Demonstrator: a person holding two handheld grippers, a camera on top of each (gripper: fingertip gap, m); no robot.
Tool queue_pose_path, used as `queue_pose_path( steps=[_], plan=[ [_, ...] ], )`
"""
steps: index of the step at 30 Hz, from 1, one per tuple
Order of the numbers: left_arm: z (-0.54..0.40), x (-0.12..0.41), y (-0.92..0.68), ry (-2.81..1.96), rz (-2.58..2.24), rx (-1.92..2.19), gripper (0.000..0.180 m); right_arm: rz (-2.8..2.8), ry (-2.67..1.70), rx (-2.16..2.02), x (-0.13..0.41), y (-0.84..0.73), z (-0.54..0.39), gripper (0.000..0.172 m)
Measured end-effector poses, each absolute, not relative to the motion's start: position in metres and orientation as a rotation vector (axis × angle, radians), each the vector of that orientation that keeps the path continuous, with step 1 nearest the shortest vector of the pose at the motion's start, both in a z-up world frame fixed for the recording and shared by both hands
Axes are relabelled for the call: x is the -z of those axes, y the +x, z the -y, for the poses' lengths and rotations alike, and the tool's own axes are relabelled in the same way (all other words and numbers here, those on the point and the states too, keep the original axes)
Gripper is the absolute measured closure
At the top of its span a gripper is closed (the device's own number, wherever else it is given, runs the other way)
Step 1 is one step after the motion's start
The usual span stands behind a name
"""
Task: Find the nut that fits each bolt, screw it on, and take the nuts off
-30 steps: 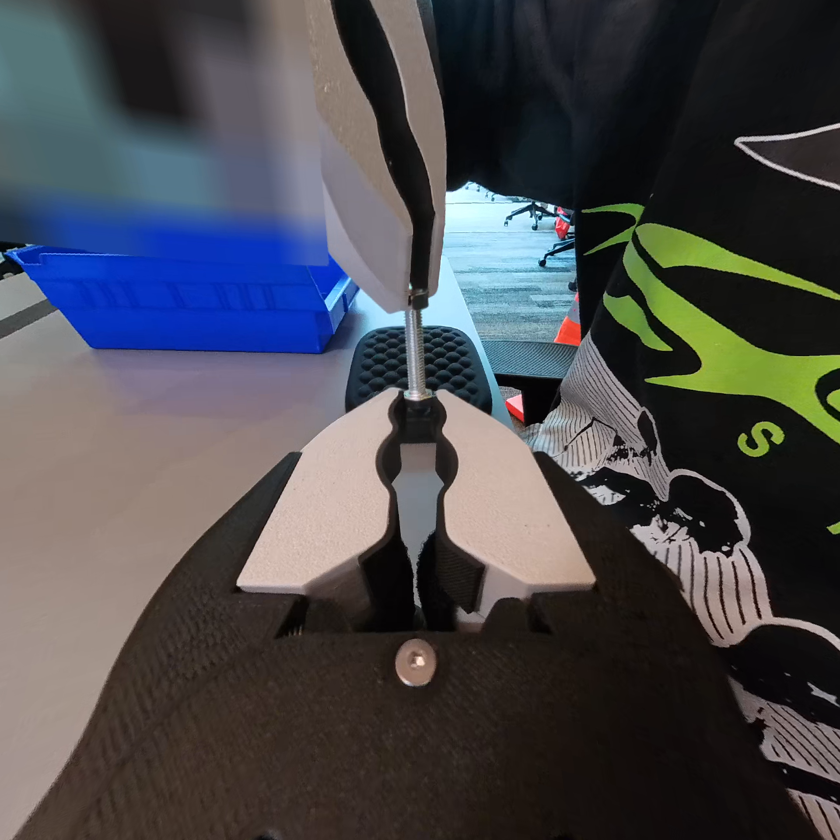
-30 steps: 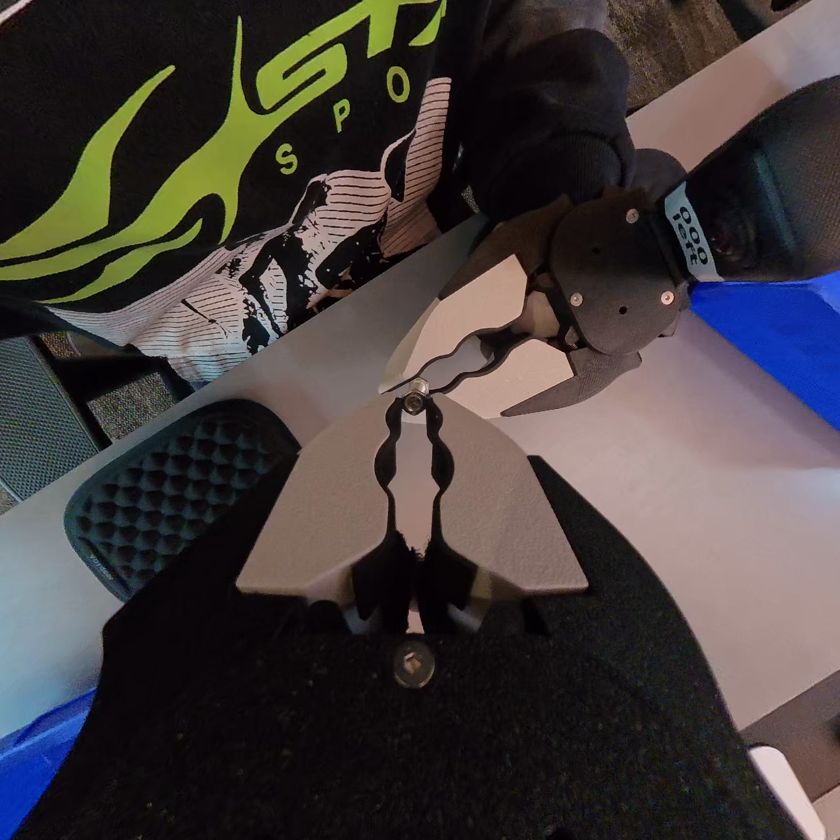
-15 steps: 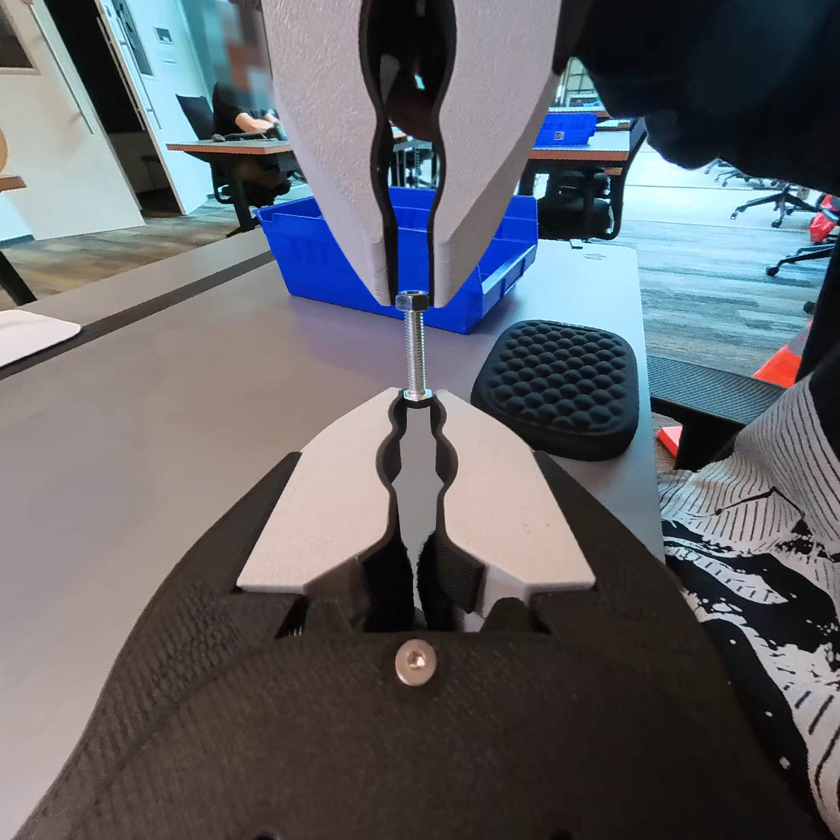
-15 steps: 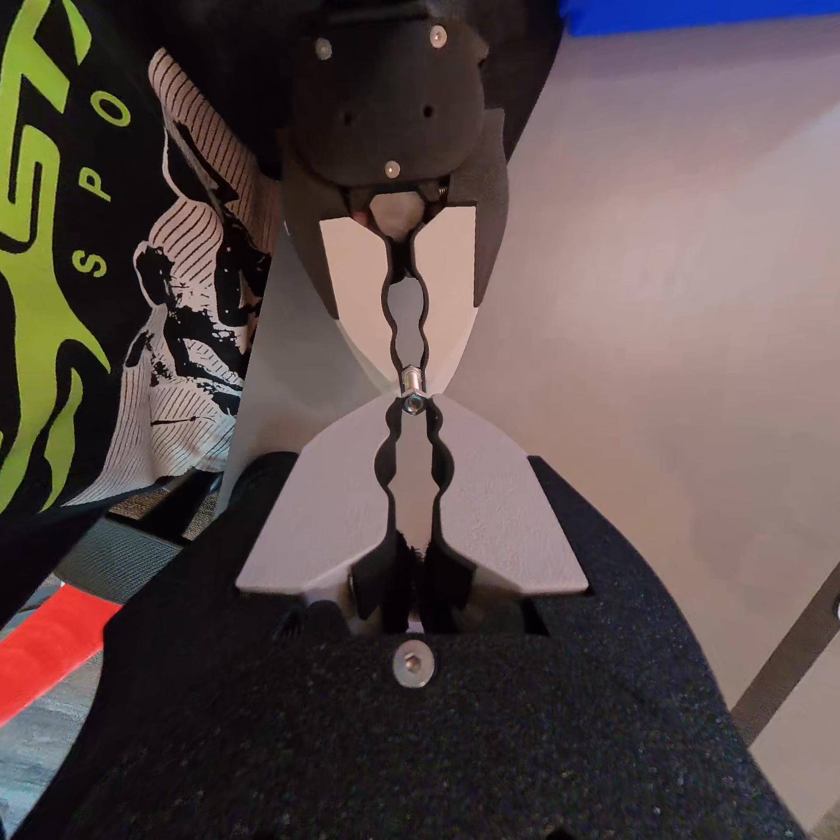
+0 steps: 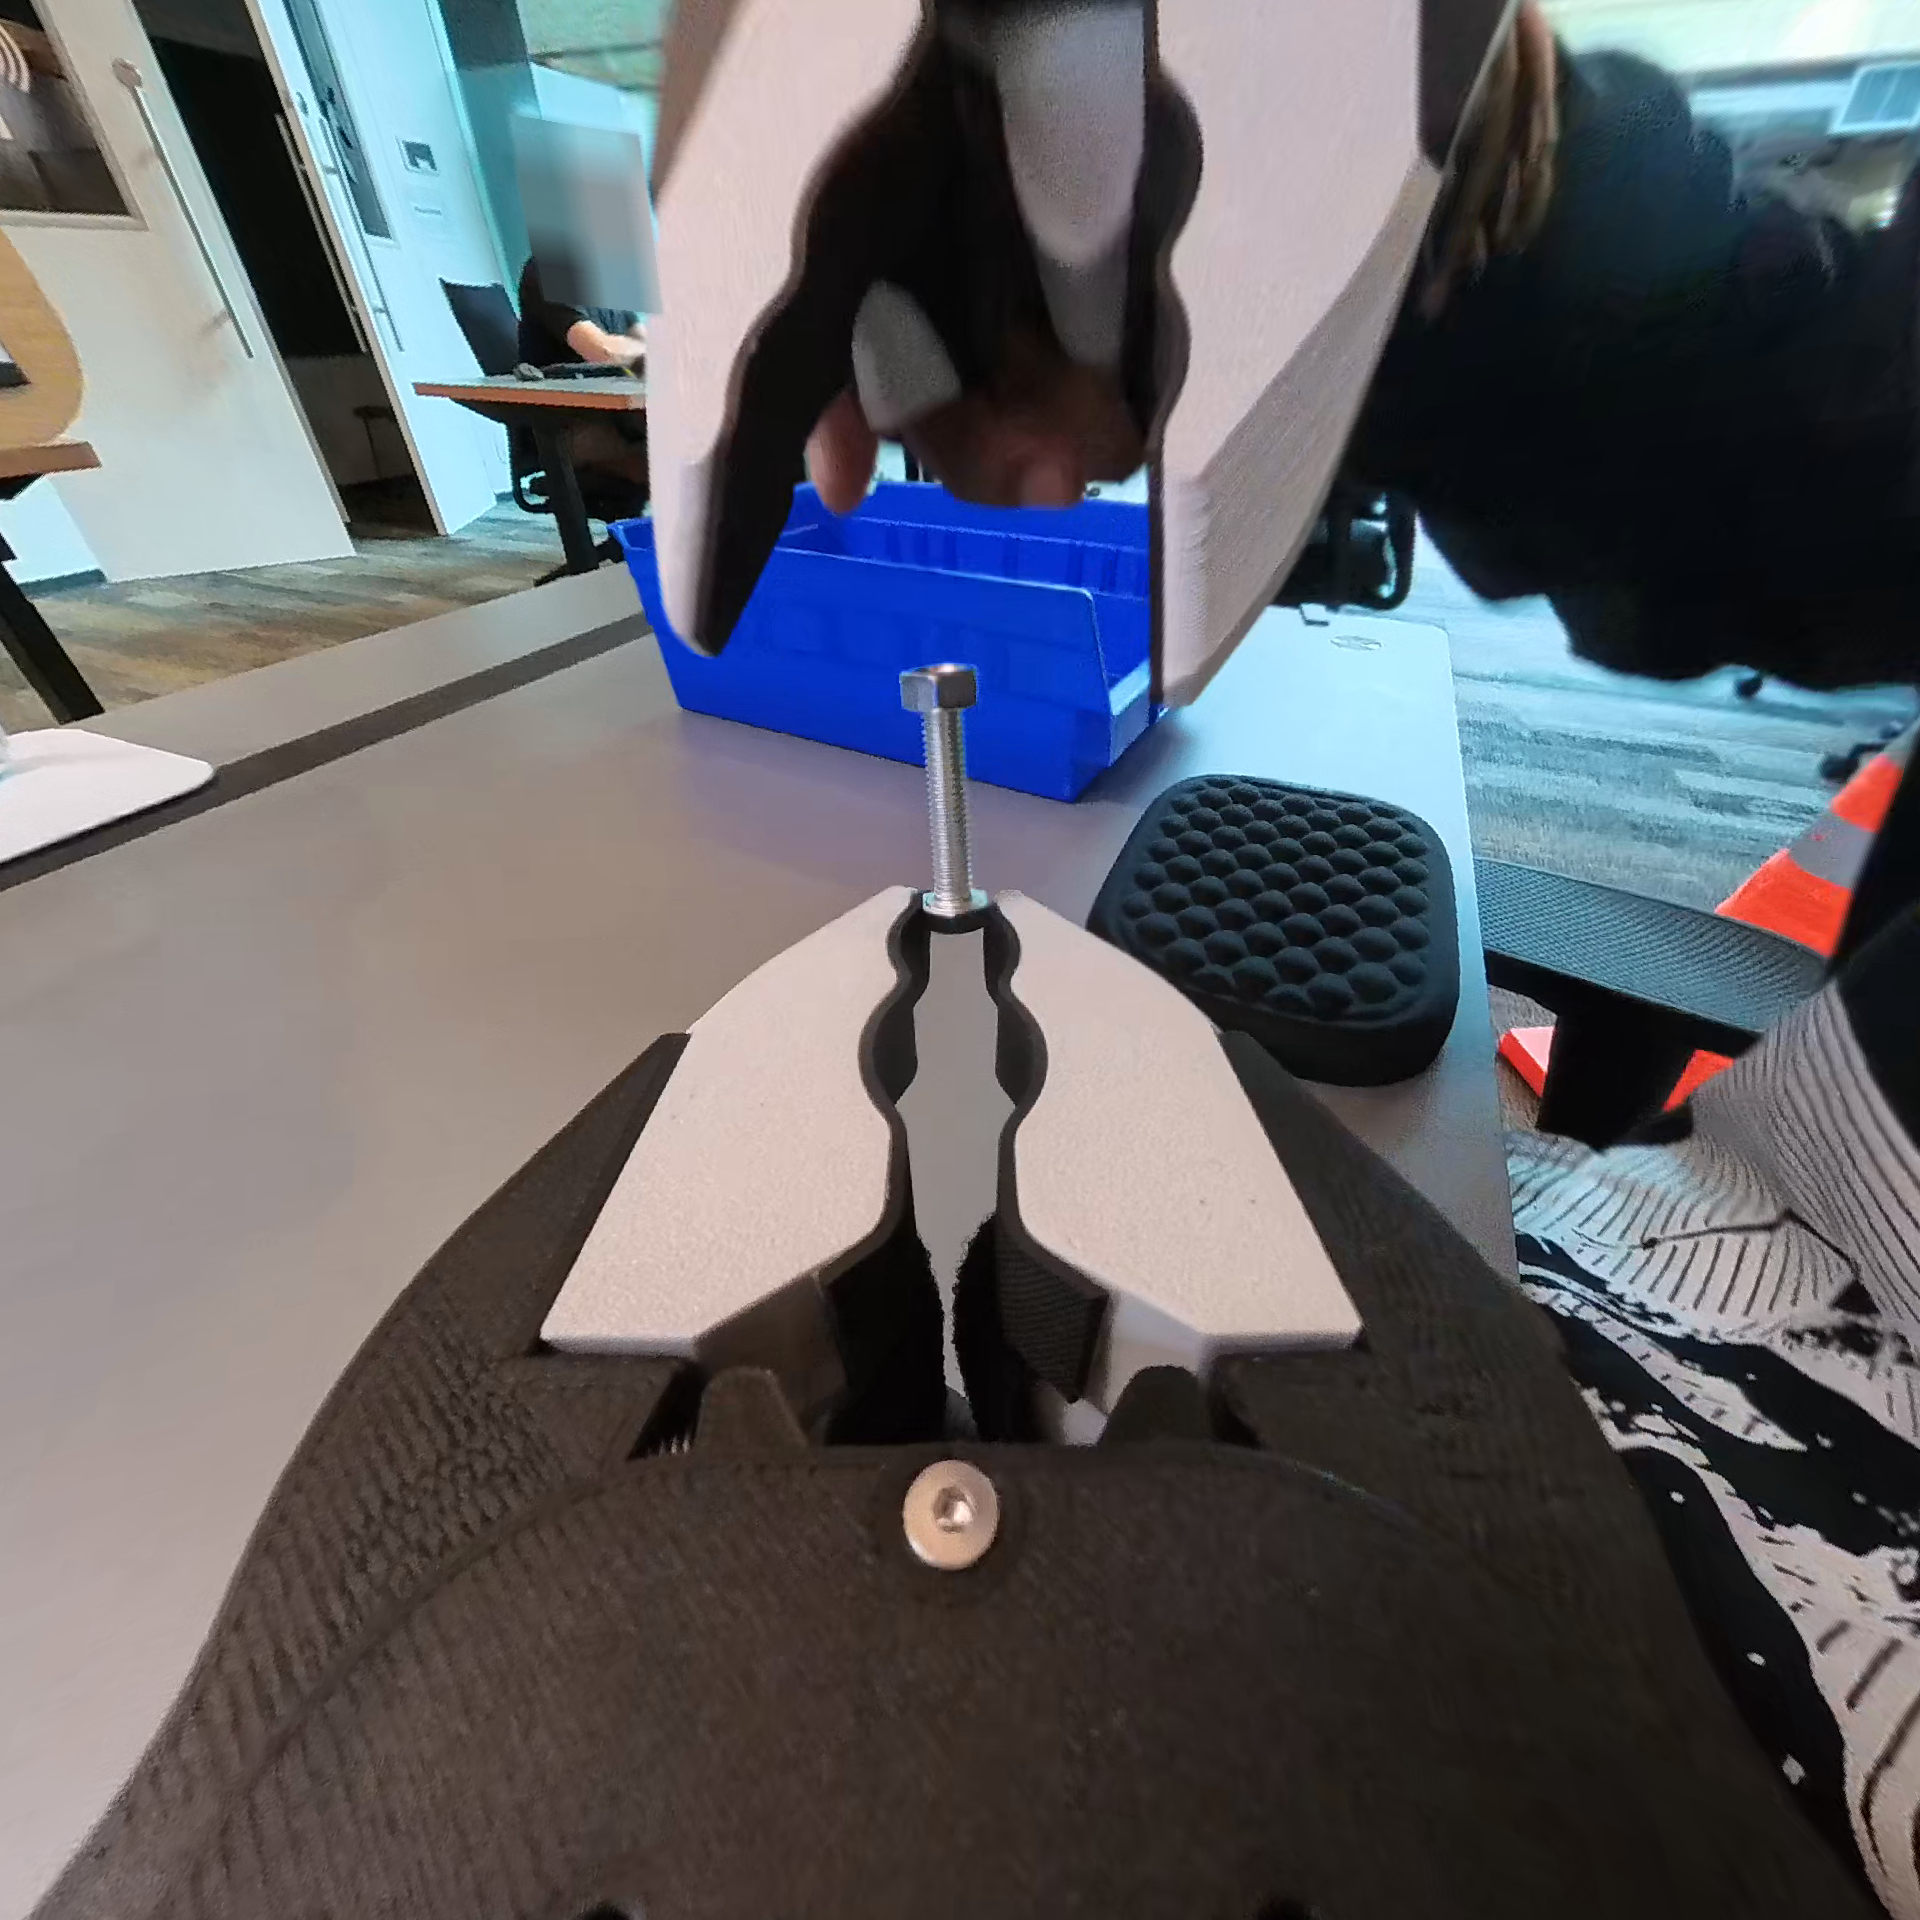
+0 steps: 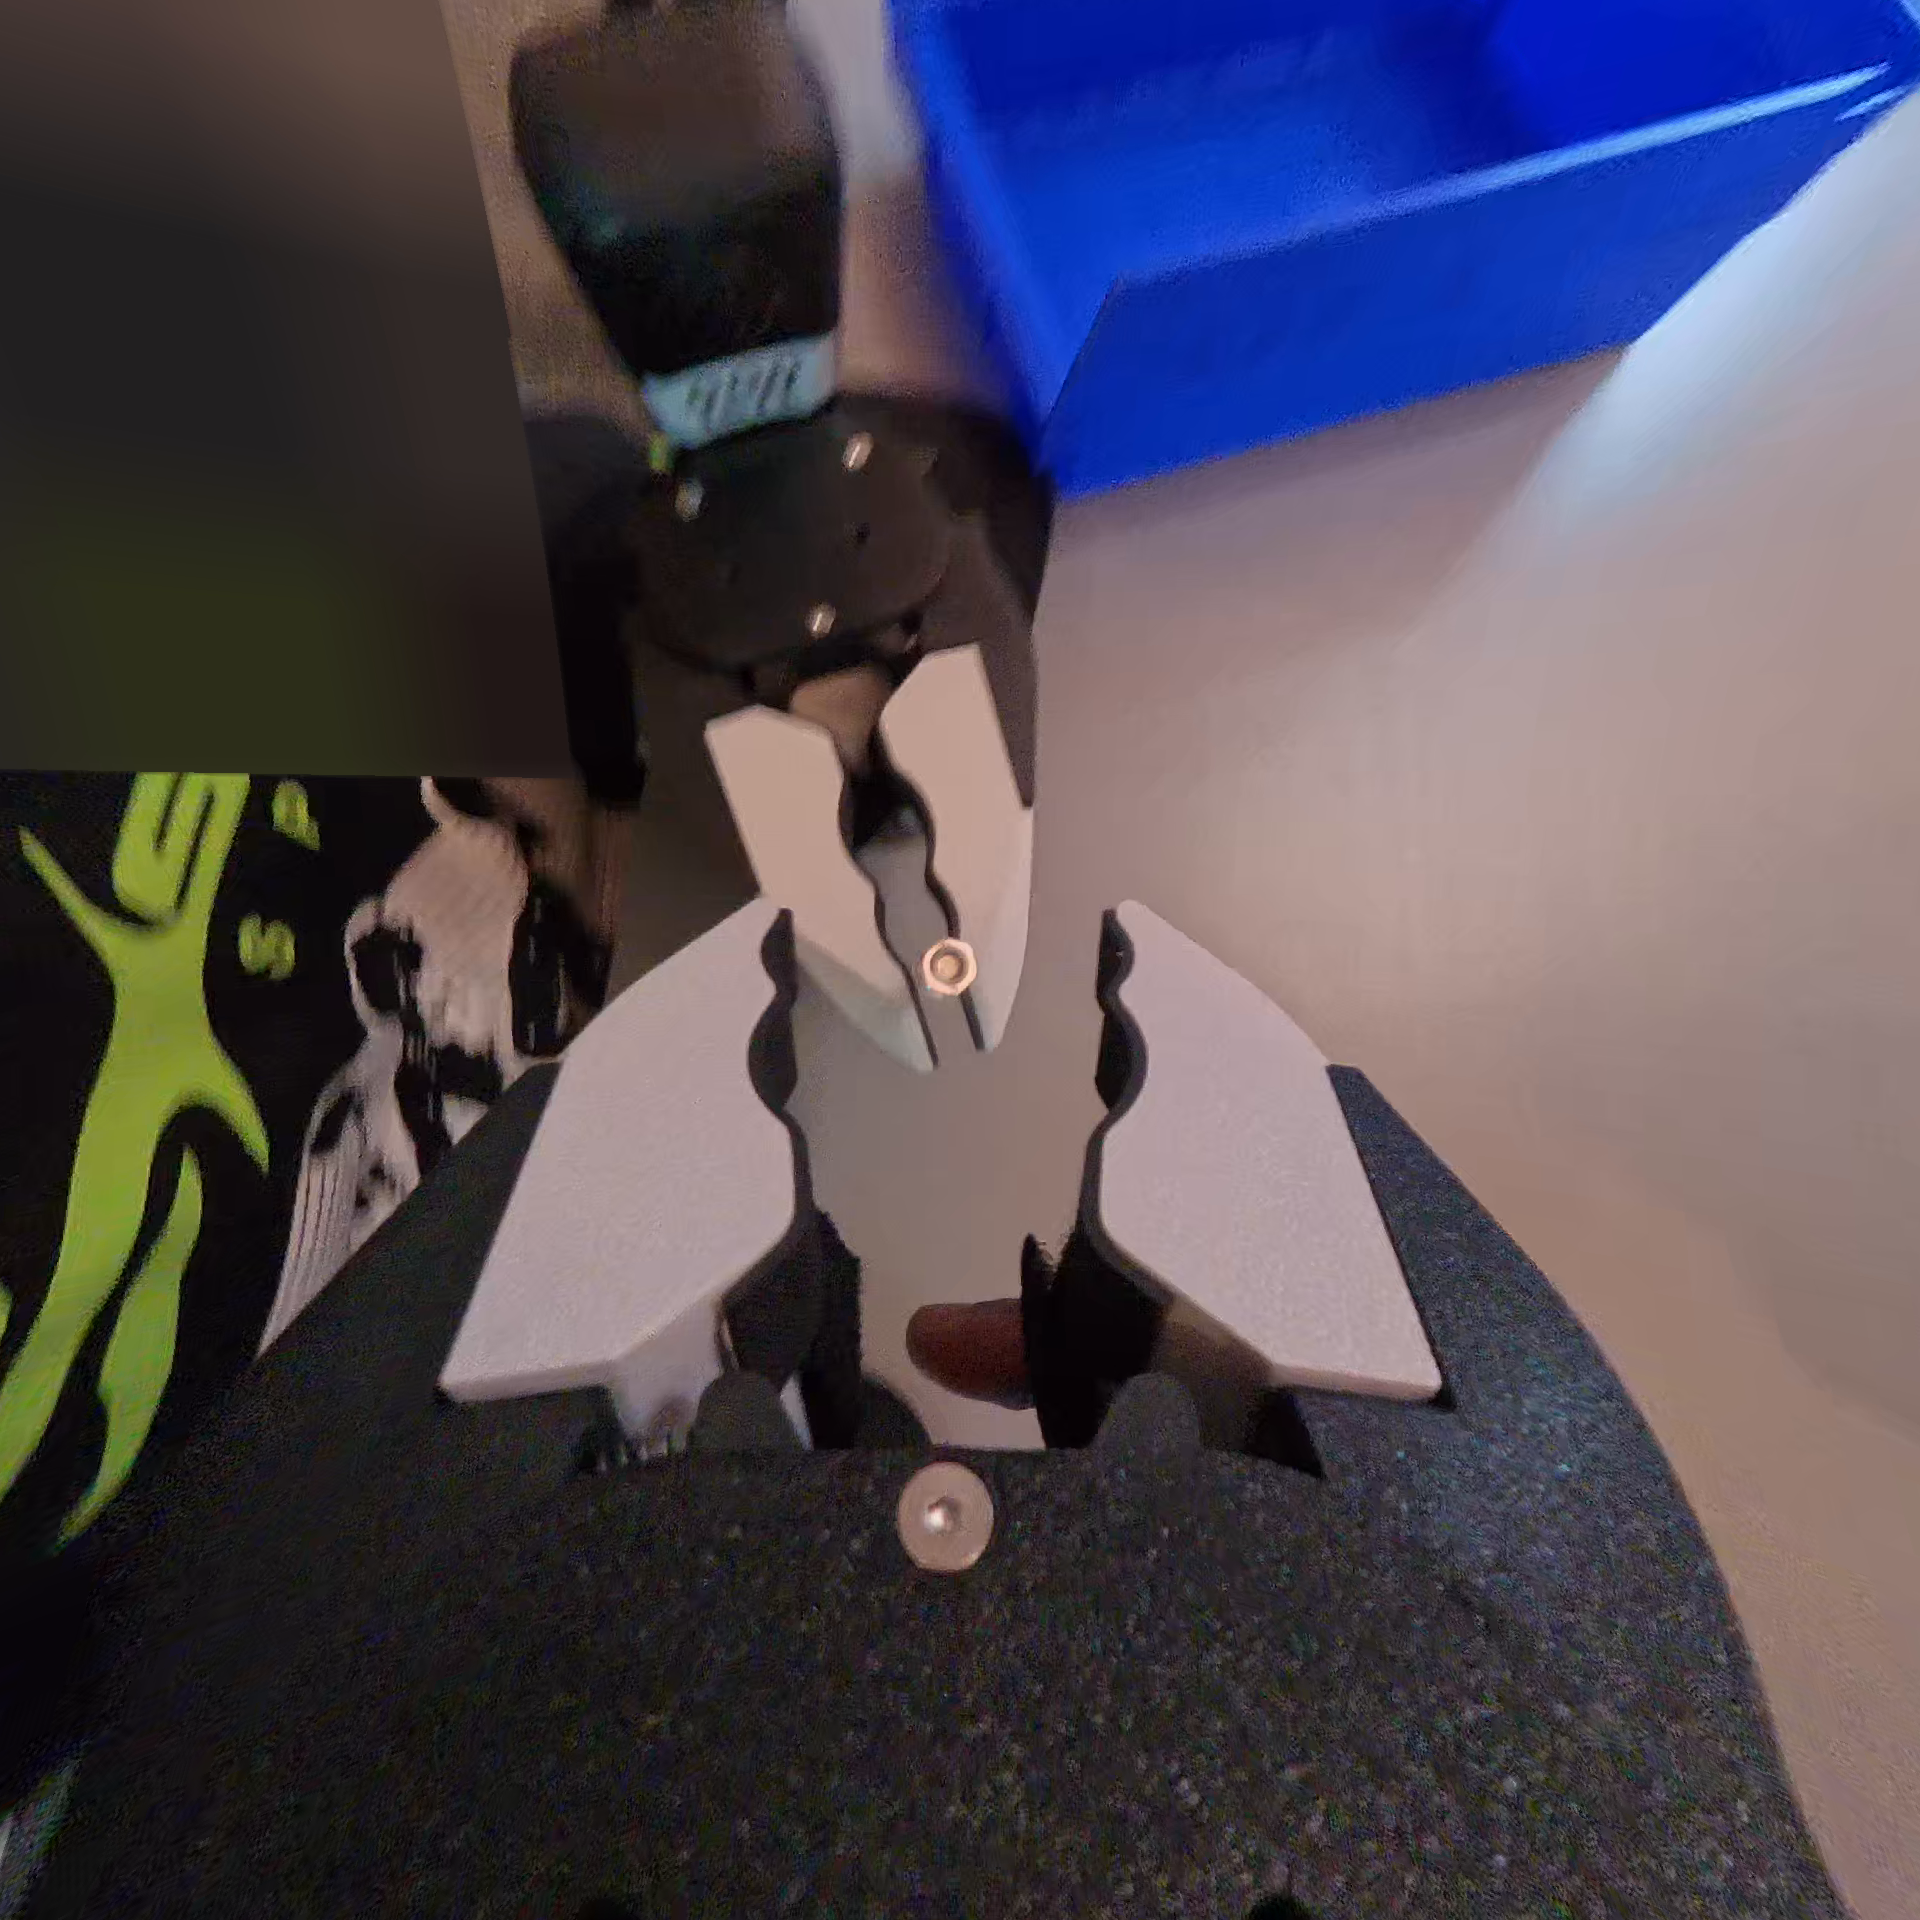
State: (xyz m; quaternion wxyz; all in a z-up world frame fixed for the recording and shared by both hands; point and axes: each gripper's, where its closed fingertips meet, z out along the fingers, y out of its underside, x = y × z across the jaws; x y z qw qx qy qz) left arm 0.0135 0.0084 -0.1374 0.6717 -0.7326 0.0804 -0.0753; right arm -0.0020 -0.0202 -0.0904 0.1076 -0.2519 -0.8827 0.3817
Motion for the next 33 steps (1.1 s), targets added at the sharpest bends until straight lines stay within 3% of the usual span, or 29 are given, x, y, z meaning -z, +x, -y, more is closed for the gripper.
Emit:
queue_pose_path(
  steps=[3, 8, 33],
  plan=[
    [-0.008, 0.136, 0.011, -1.639, -0.164, 0.168, 0.17, 2.187, -0.942, -1.494, 0.09, -0.015, 0.018, 0.1],
    [-0.007, 0.135, 0.01, -1.624, -0.164, 0.165, 0.17, 1.668, -1.036, -1.872, 0.083, -0.014, 0.024, 0.094],
    [-0.006, 0.135, 0.007, -1.622, -0.143, 0.194, 0.17, 1.624, -0.984, -1.859, 0.086, 0.009, 0.04, 0.101]
  ],
)
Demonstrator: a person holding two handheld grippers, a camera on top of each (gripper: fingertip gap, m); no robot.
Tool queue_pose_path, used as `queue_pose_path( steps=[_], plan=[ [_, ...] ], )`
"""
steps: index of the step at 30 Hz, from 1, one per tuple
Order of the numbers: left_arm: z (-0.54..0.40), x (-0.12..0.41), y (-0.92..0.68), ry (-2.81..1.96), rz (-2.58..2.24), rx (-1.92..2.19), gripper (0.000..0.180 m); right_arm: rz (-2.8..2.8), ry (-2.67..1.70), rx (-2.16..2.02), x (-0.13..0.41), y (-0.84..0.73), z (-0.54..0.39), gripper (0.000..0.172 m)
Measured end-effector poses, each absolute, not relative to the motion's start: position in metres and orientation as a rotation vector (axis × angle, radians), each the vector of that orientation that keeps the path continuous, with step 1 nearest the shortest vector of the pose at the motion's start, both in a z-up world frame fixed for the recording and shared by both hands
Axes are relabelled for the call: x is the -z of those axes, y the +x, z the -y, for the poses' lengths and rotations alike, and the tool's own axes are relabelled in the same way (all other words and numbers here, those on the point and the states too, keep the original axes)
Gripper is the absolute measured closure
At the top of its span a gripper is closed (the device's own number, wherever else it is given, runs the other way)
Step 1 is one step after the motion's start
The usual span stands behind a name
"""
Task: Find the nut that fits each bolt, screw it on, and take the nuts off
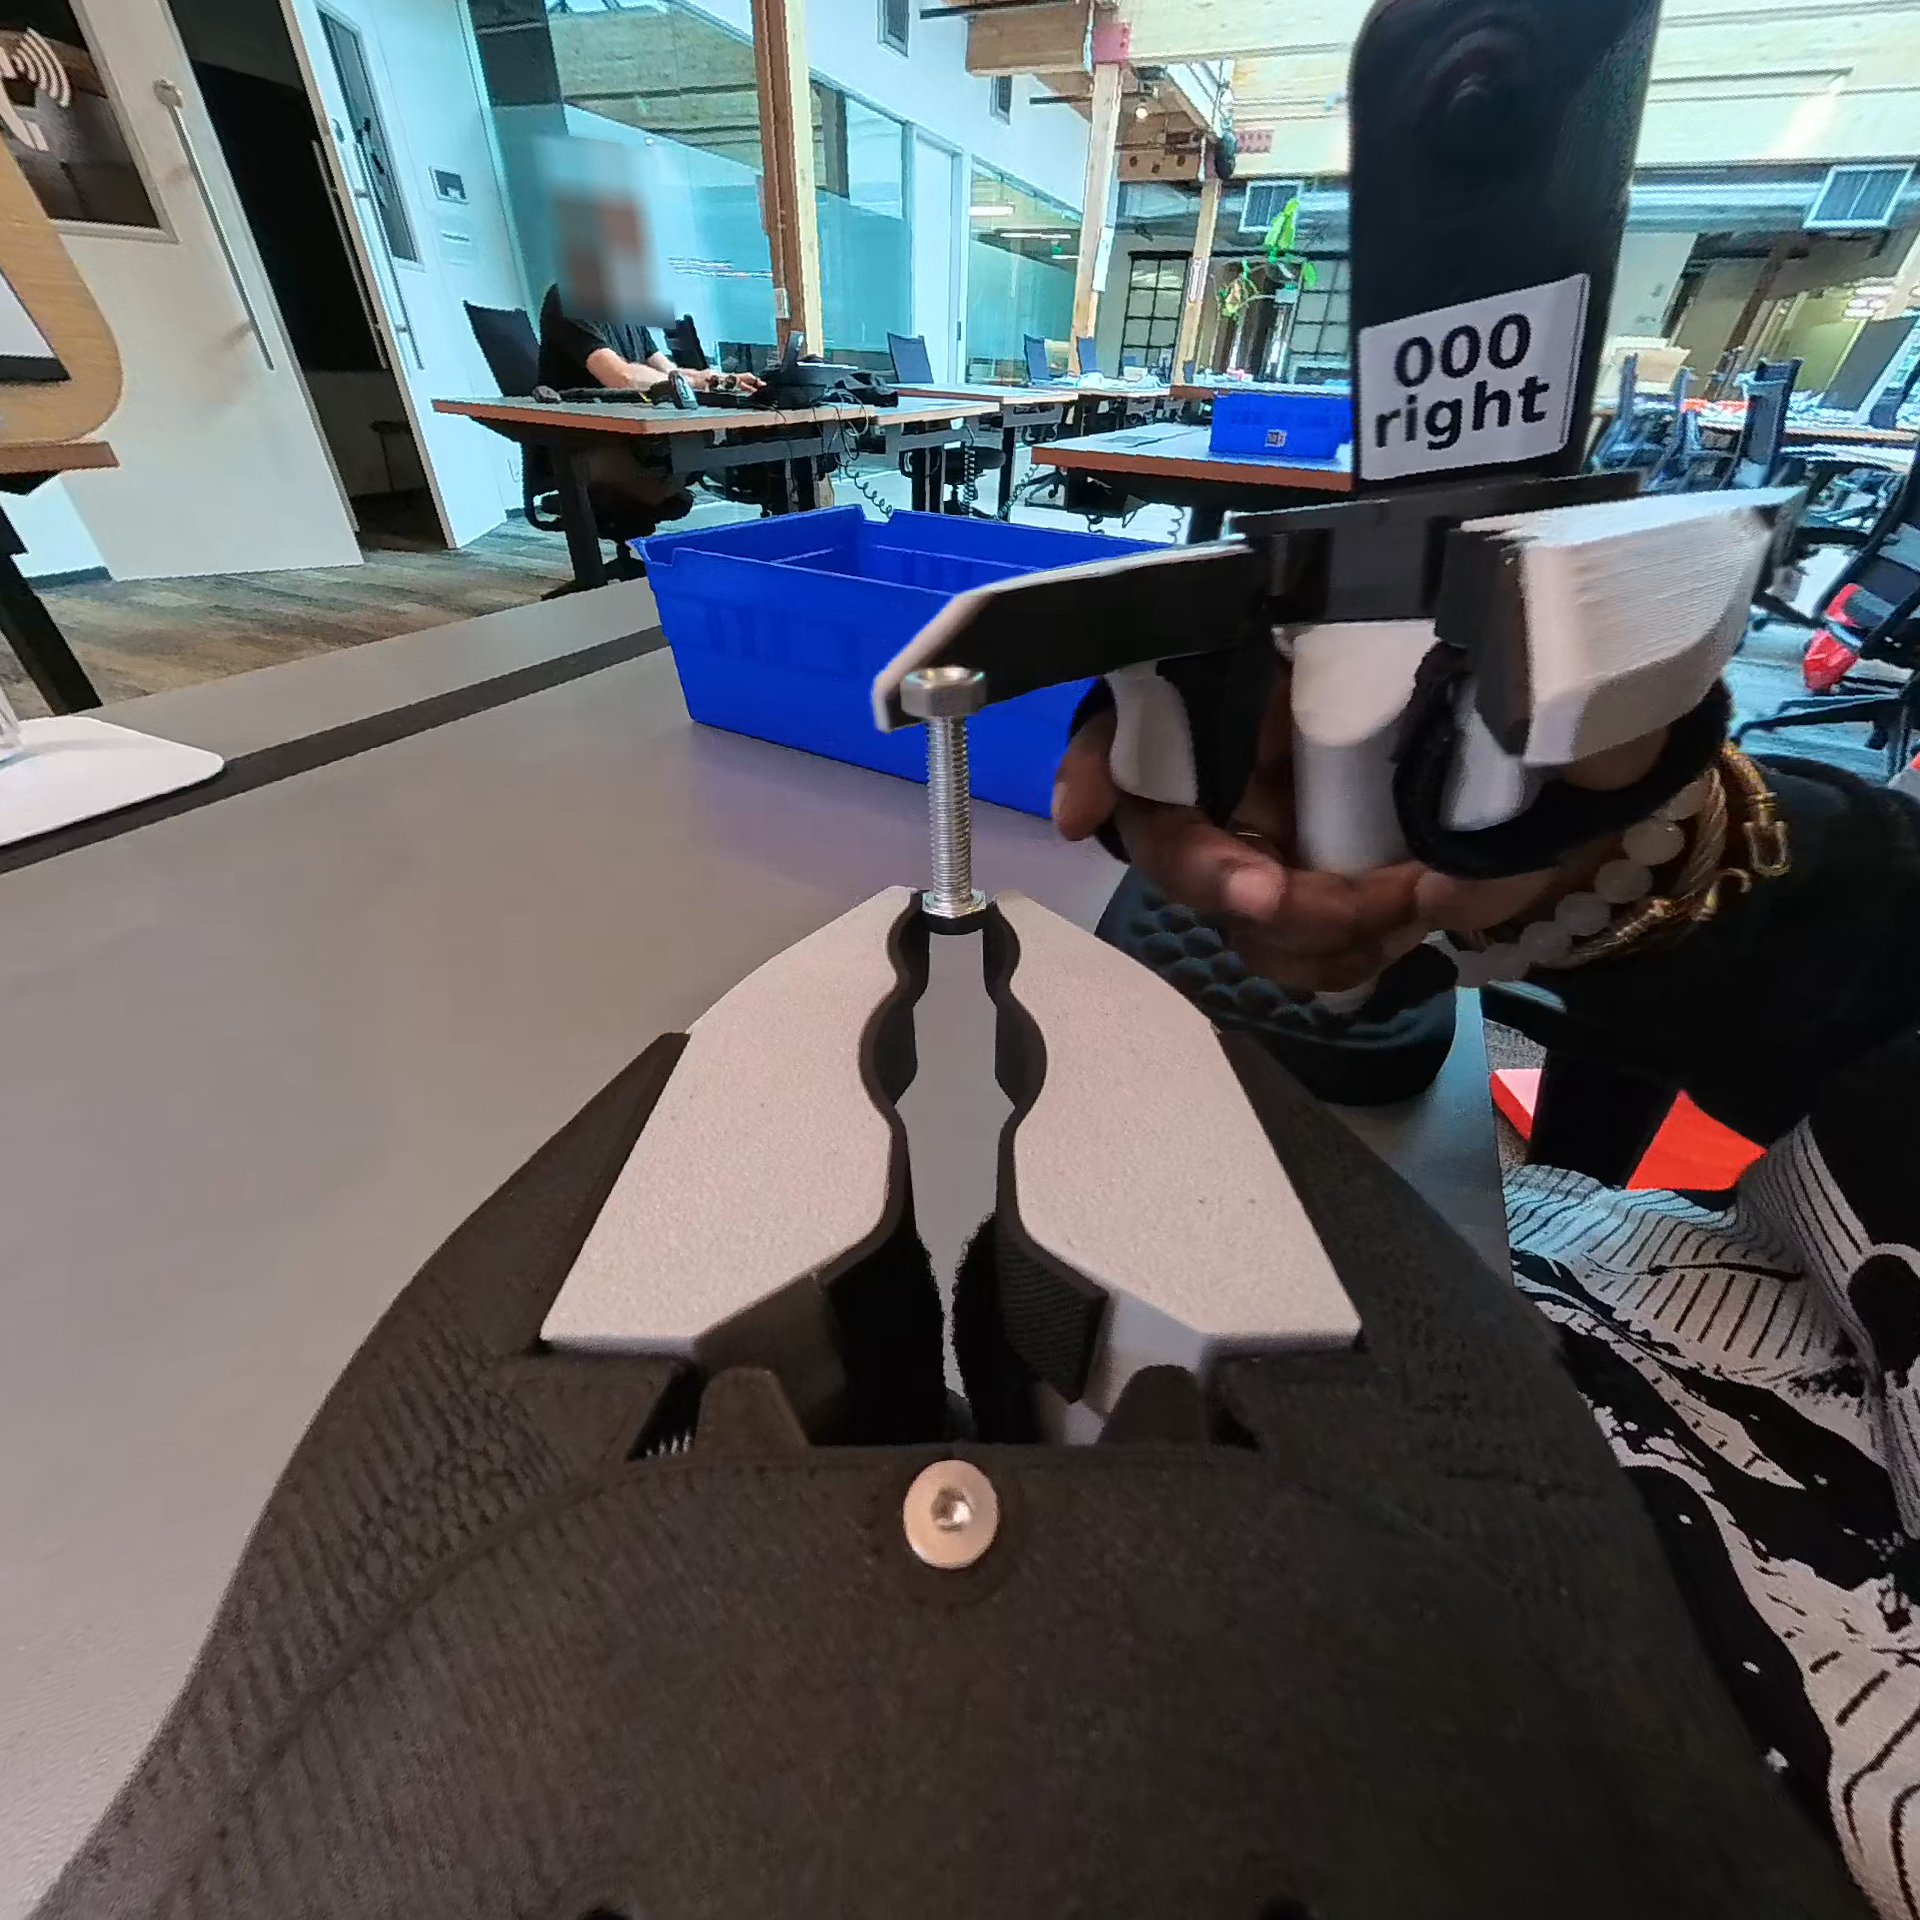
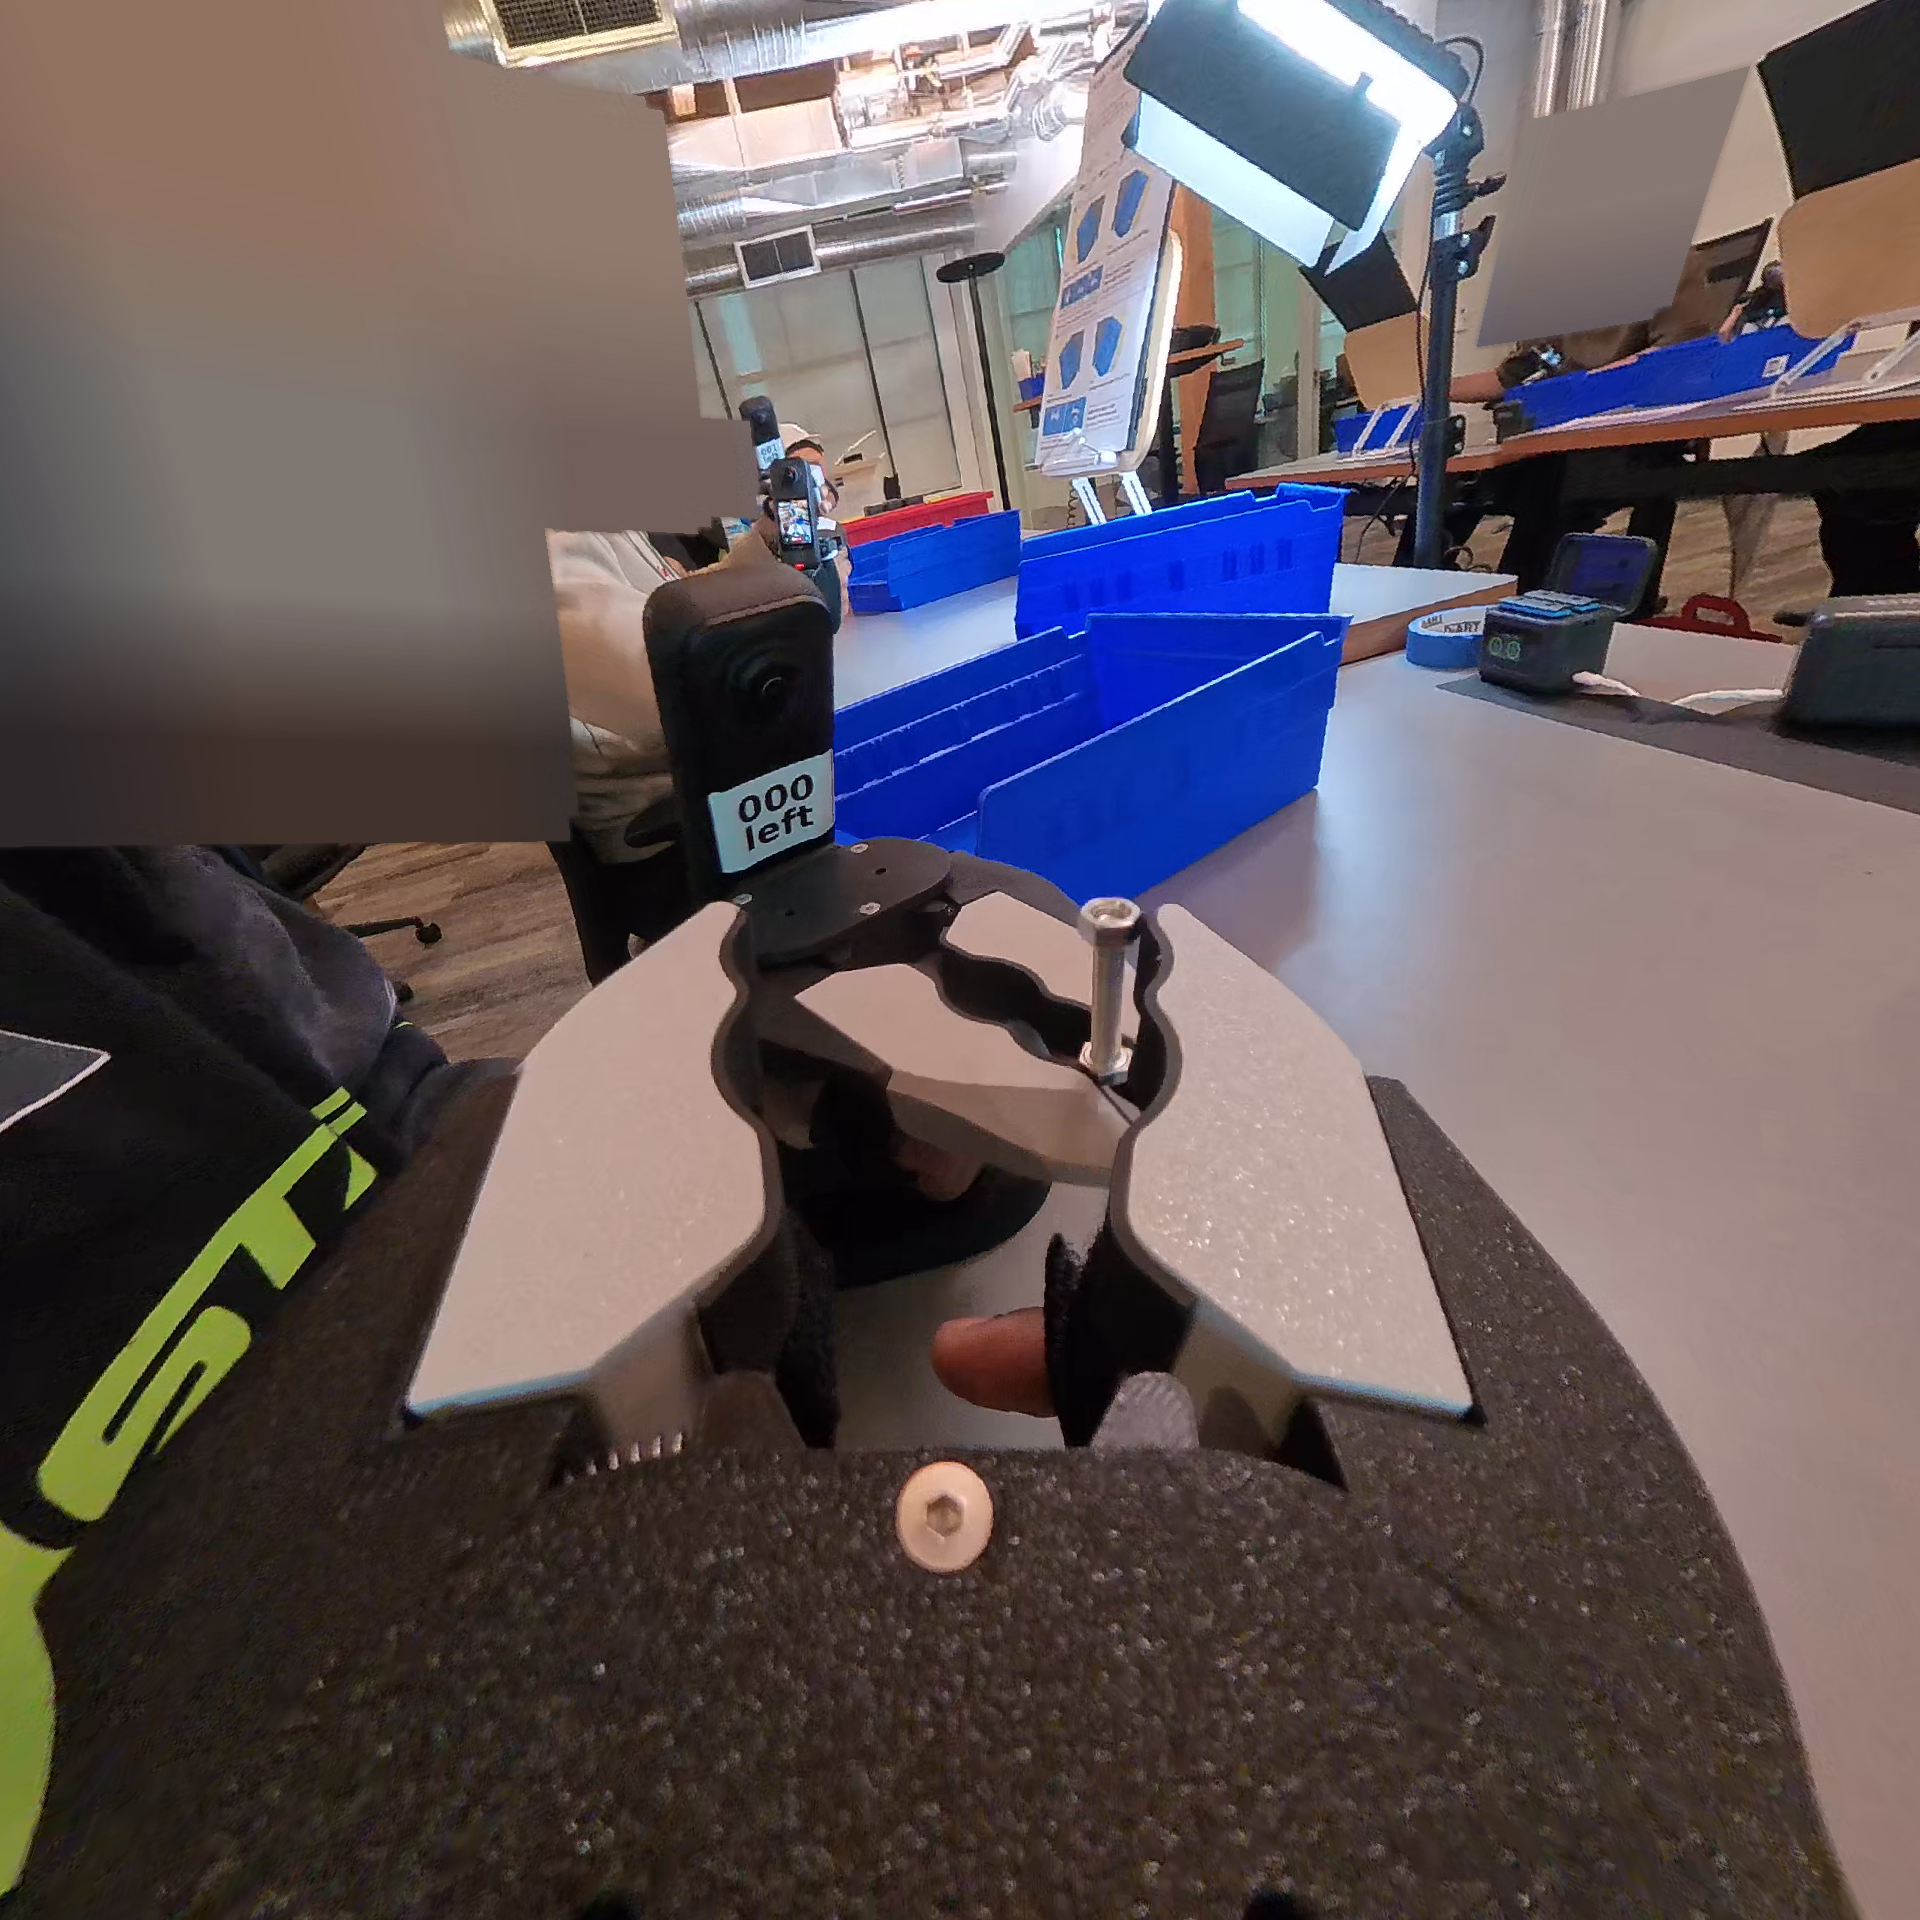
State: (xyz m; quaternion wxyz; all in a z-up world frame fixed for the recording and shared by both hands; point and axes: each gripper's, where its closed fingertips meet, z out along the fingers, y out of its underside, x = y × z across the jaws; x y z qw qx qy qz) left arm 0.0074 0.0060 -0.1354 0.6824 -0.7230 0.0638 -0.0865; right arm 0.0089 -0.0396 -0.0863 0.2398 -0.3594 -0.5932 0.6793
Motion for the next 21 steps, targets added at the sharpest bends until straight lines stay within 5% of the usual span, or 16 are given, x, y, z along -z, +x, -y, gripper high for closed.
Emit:
queue_pose_path(
  steps=[7, 13, 21],
  plan=[
    [-0.006, 0.135, 0.006, -1.617, -0.133, 0.201, 0.171, 1.582, -0.982, -1.806, 0.087, 0.021, 0.026, 0.117],
    [-0.007, 0.137, 0.008, -1.633, -0.151, 0.18, 0.171, 1.527, -1.021, -1.882, 0.086, -0.001, 0.033, 0.08],
    [-0.007, 0.139, 0.008, -1.643, -0.156, 0.155, 0.171, 1.636, -0.963, -1.816, 0.09, -0.013, 0.058, 0.08]
  ],
)
